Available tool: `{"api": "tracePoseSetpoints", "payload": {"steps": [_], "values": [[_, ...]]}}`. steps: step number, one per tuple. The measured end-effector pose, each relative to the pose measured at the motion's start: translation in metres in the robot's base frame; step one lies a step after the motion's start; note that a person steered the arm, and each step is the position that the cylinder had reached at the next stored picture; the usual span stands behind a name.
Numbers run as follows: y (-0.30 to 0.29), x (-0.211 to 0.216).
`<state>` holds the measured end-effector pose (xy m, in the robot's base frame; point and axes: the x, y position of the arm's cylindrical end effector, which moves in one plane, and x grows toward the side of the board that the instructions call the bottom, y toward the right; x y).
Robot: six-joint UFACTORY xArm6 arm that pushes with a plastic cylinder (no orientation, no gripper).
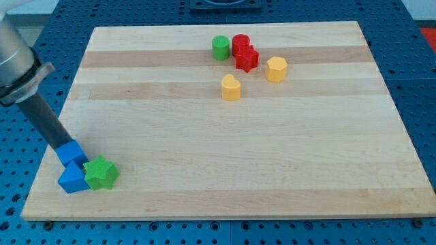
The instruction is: Push the green circle to the diagonal top left of the yellow heart
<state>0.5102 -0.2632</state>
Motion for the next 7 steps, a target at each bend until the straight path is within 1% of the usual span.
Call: {"api": "tracePoseSetpoints", "payload": {"steps": [1,2,3,4,5,6,7], "values": [[0.012,0.0],[0.013,-0.022],[0.047,-0.078],[0.102,-0.114],[0.134,-0.168],[0.143,-0.237],[0.209,-0.281]]}}
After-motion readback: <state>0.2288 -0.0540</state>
